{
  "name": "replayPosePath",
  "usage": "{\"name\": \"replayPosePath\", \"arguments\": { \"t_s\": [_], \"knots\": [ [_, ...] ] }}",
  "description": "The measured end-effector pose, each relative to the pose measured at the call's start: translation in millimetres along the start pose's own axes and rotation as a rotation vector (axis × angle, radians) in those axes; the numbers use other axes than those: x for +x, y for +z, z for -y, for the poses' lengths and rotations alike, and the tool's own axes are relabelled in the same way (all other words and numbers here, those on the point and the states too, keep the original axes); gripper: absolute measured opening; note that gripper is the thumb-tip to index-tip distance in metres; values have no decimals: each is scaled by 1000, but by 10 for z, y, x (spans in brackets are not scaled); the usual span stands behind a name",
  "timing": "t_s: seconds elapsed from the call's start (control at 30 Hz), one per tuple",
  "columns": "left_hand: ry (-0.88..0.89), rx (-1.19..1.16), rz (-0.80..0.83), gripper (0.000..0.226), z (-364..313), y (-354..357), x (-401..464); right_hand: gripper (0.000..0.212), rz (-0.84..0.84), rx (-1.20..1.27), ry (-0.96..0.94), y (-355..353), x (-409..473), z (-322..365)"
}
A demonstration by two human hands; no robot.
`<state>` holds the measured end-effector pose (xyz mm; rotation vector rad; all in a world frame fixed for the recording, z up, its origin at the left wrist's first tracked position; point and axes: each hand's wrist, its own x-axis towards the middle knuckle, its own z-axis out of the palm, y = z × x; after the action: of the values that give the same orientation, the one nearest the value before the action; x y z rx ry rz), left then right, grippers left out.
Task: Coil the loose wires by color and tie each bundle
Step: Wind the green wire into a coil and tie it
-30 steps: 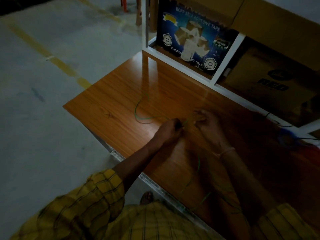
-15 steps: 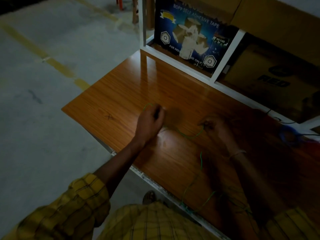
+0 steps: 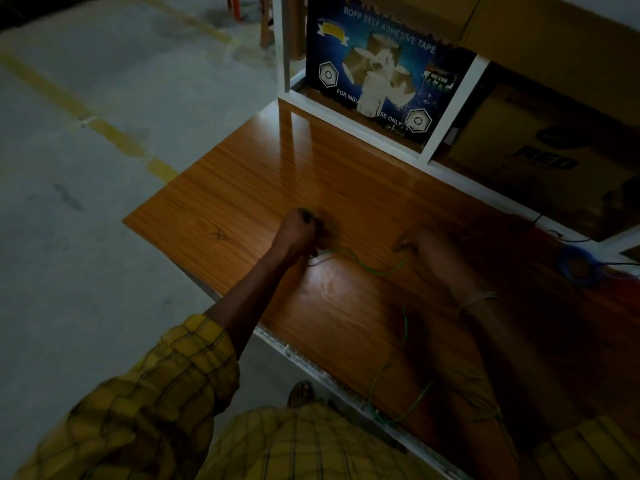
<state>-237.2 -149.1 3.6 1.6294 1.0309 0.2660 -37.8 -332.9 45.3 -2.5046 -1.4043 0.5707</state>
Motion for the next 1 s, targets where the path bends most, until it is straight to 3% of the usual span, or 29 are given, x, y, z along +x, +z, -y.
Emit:
{"name": "replayPosePath", "arguments": {
  "t_s": [0.13, 0.27, 0.33, 0.6, 0.83, 1.0],
  "knots": [
    [-48, -106, 99, 35, 32, 26, -95, 35, 158, -286, -60, 73, 116, 452],
    [-81, -68, 108, 36, 77, -1, -123, 22, 43, -344, -215, 426, 2, 744],
    [-64, -38, 121, 37, 84, -7, -167, 12, -32, -311, -182, 570, -58, 736],
    [35, 70, 301, 32, 12, -68, -313, 18, -154, -210, -59, 655, -126, 502],
    [-97, -225, 601, 36, -308, 135, -492, 9, -398, 2, -121, 199, -356, 318],
    [-137, -589, 911, 41, -515, 313, -541, 19, -569, -17, -243, -129, -539, 48]
  ]
}}
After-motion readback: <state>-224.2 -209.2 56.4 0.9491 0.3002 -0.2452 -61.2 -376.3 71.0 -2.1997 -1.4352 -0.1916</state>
